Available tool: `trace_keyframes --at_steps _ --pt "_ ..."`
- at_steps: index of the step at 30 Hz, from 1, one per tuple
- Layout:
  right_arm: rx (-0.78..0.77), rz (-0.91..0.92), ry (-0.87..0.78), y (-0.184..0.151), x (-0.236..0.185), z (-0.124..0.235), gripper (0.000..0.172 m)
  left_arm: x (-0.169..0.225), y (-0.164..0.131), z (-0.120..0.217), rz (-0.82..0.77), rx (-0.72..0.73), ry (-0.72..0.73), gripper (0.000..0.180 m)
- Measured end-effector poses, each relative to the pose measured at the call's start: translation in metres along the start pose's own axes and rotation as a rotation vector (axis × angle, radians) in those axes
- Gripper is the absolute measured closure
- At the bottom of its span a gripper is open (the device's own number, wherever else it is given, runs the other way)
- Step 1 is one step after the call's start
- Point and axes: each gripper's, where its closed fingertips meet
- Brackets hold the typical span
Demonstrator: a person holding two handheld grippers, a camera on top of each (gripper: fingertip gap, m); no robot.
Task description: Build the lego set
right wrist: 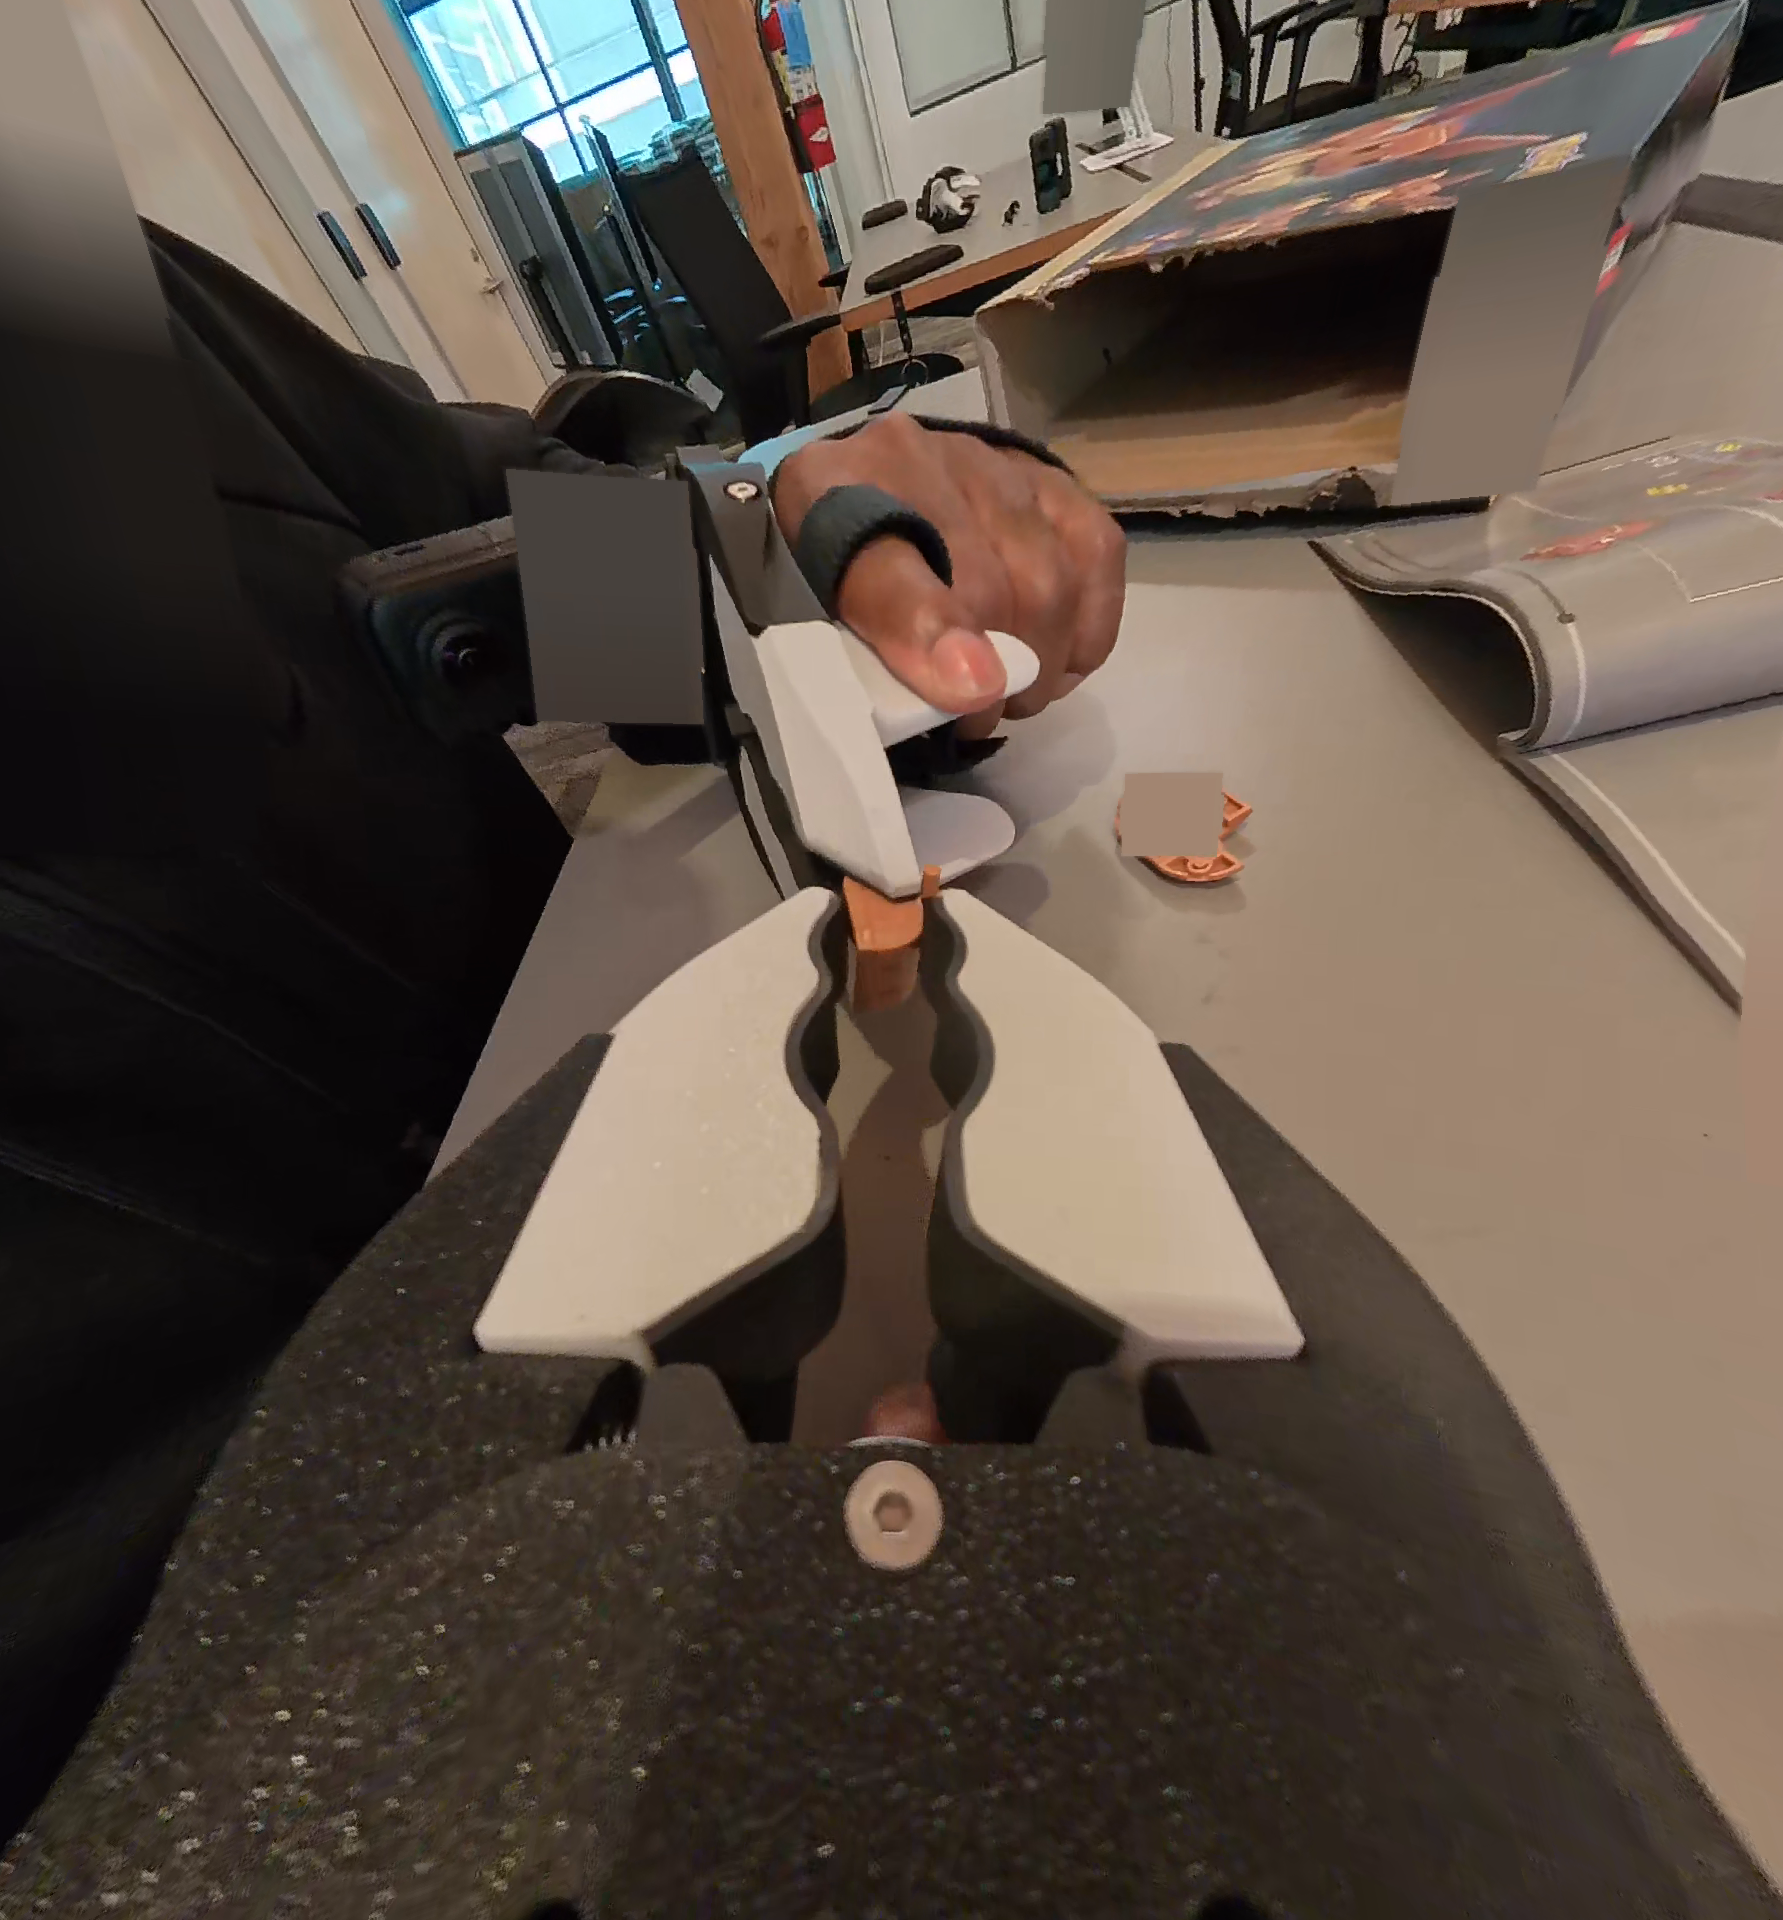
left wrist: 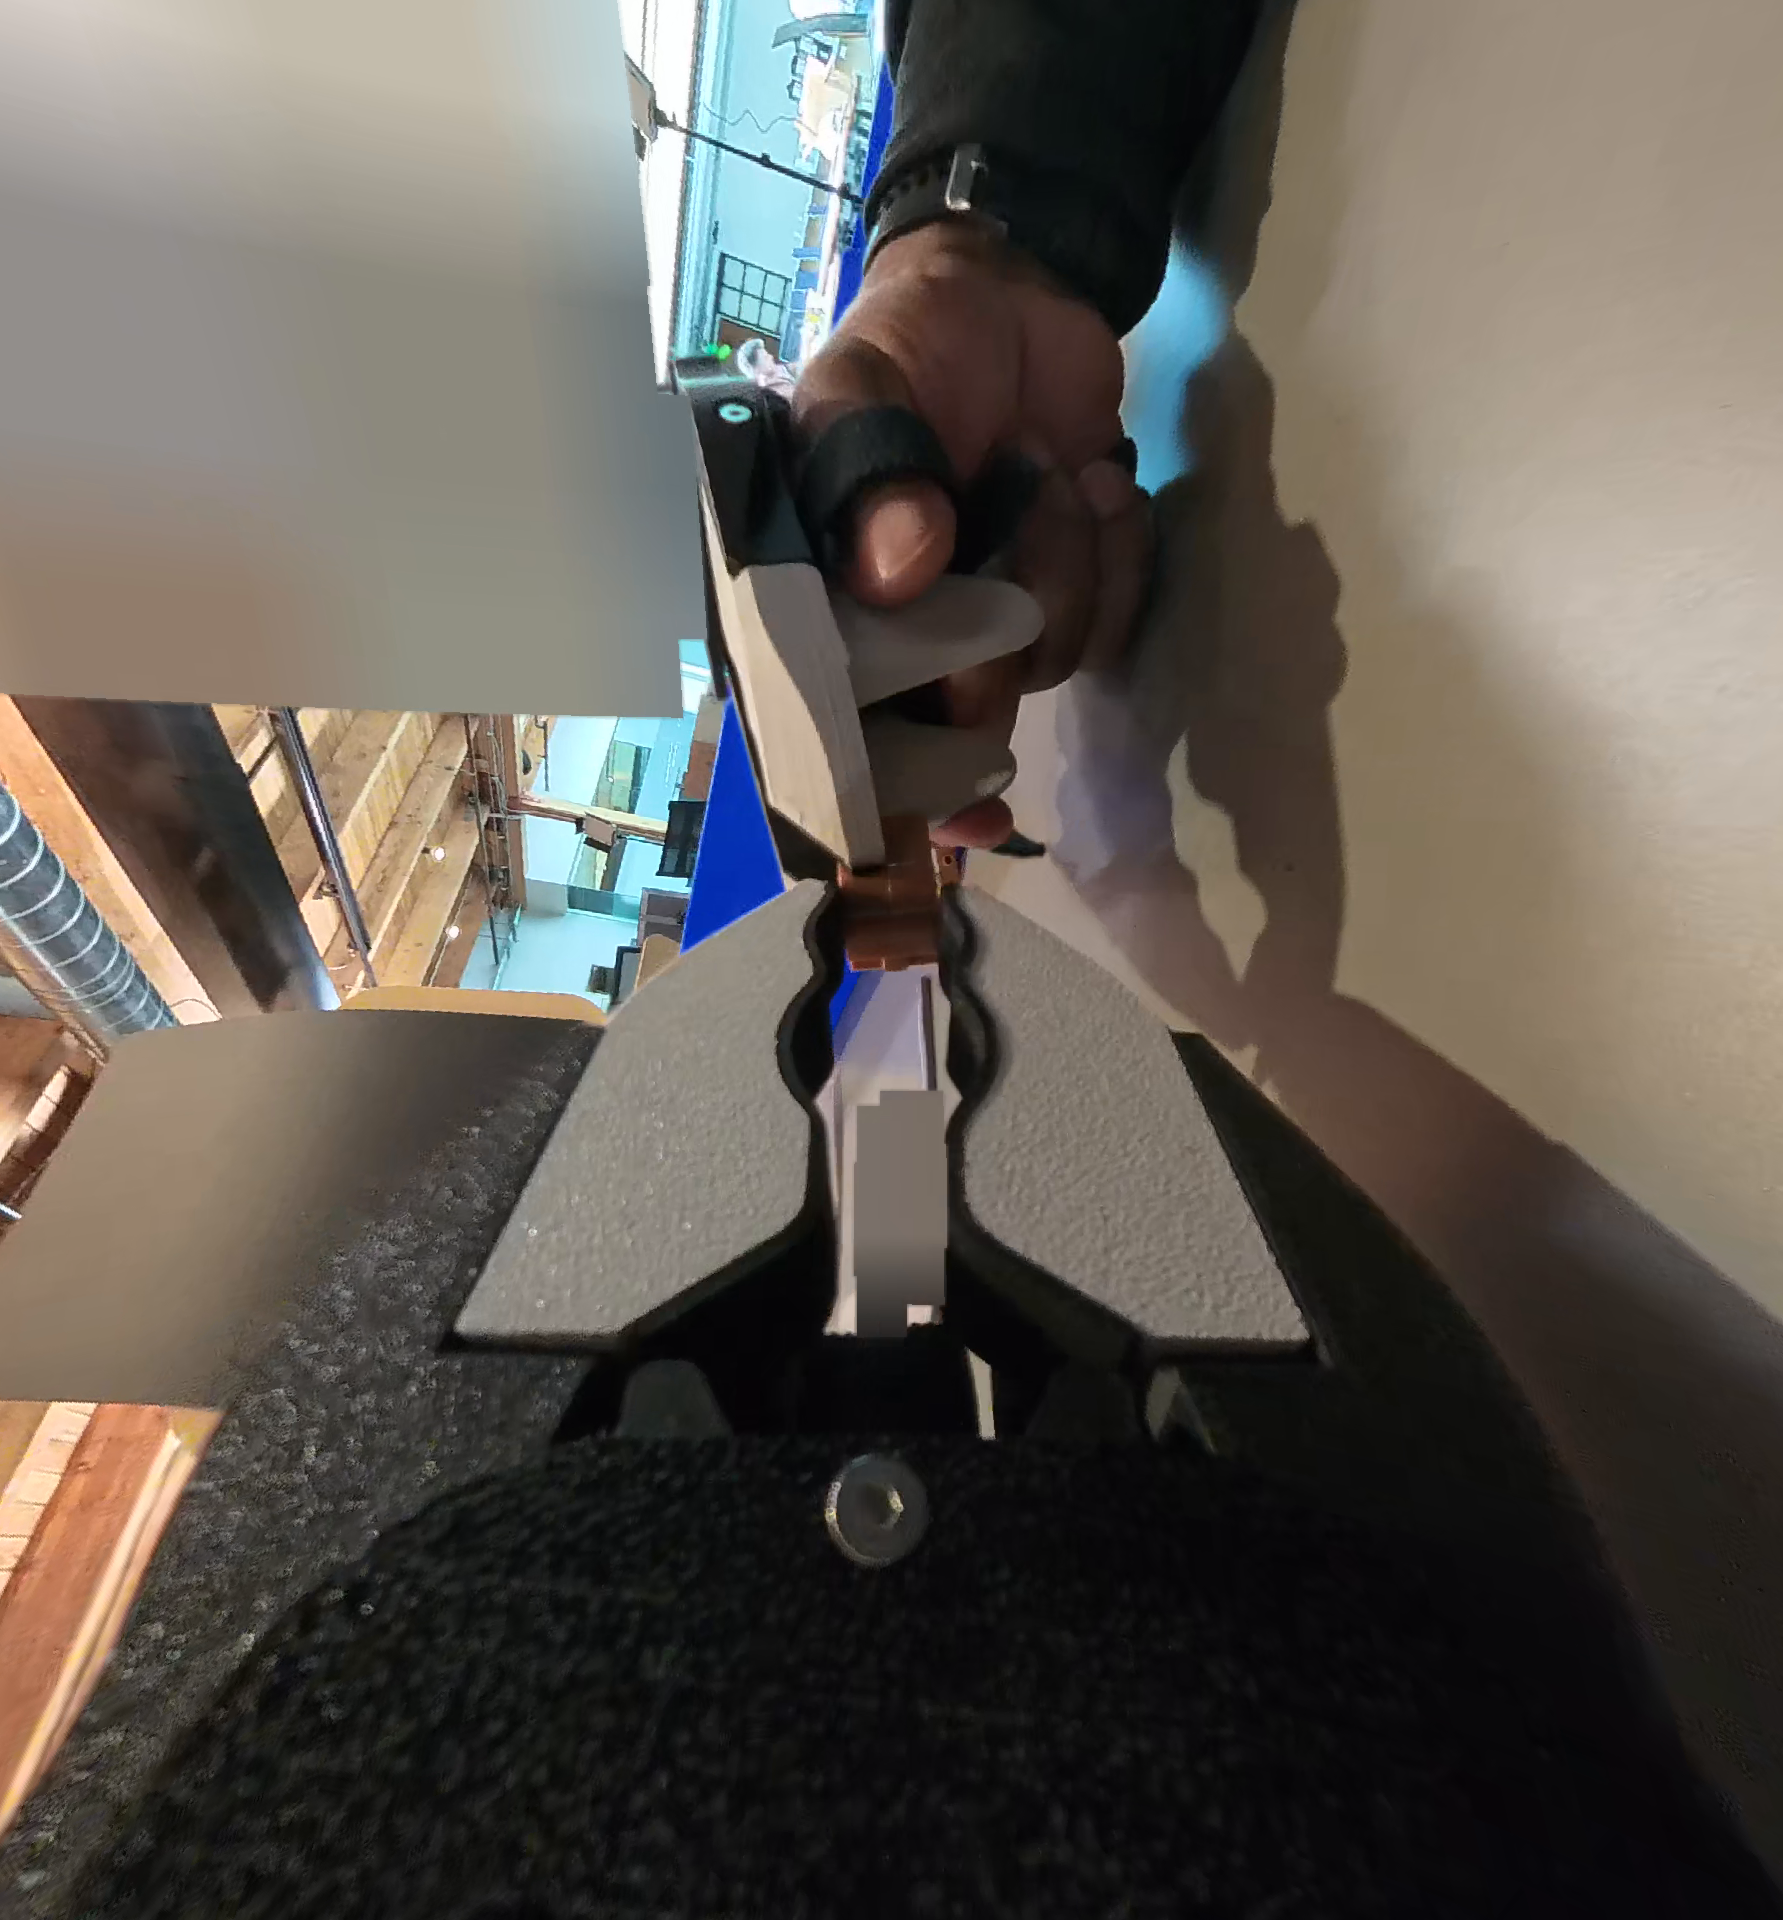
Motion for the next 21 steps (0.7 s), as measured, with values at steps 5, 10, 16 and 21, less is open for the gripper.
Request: trace_keyframes --at_steps 5,10,16,21 --pt "0.014 -0.056 -0.017 0.002 0.007 0.001 0.157 0.000 -0.006 -0.002 0.061 -0.021 -0.010 0.163" --pt "0.010 -0.083 -0.041 0.001 0.010 0.002 0.157 -0.002 -0.011 -0.001 0.088 -0.036 -0.003 0.163" --pt "0.014 -0.088 -0.047 0.001 0.011 0.003 0.158 -0.003 -0.011 -0.002 0.098 -0.044 0.004 0.163" --pt "-0.004 -0.090 -0.026 -0.001 0.009 0.002 0.159 -0.001 -0.011 -0.002 0.083 -0.043 -0.004 0.163"
Point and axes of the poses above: each gripper's, where its closed fingertips meet, z back along the fingers, y out of its top, x = y × z across the jaws, and after that the axes turned 2 degrees about y, right-handed
